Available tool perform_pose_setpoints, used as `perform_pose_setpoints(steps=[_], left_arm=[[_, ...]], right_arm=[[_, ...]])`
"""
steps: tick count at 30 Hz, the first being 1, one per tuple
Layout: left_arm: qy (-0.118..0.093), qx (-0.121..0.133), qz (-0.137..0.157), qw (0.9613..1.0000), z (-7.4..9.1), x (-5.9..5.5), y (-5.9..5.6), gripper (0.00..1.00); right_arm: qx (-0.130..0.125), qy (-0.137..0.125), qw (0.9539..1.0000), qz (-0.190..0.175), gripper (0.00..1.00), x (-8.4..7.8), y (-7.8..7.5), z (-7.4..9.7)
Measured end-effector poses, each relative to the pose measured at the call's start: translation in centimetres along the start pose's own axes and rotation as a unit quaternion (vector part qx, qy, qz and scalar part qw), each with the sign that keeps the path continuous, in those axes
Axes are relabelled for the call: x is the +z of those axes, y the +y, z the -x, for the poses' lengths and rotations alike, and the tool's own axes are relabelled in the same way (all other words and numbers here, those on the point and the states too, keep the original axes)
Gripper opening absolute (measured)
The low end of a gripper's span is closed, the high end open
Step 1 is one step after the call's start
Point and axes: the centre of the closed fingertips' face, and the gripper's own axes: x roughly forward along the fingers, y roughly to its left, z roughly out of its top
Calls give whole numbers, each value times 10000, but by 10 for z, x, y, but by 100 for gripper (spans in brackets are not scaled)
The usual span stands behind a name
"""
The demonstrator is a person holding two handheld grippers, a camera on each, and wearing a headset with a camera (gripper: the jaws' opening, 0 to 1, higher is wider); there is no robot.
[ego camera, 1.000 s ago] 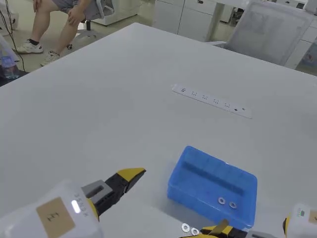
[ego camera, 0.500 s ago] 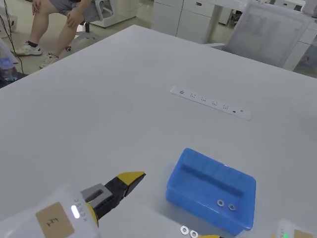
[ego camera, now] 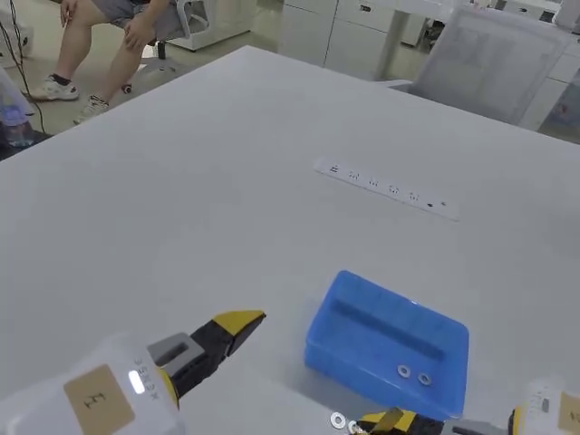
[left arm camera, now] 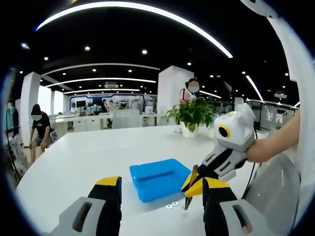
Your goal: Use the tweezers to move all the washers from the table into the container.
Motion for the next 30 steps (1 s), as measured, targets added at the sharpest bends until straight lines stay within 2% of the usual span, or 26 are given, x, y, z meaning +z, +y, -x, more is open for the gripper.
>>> perform_pose_setpoints(steps=[7,12,17,25,30], left_arm=[[12,-3,-7,10000,0,-1,0,66],[1,-6,8,10000,0,0,0,66],[-5,17,14,10000,0,0,1,66],[4,8,15,10000,0,0,0,66],[17,5,15,10000,0,-1,0,66]], right_arm=[[-210,-273,9994,-42,2,22,-17,10],[-338,-558,9974,-314,2,37,-34,12],[-498,-837,9934,-601,2,51,-54,14],[-757,-898,9907,-688,2,56,-80,15],[-923,-784,9898,-747,2,51,-96,11]])
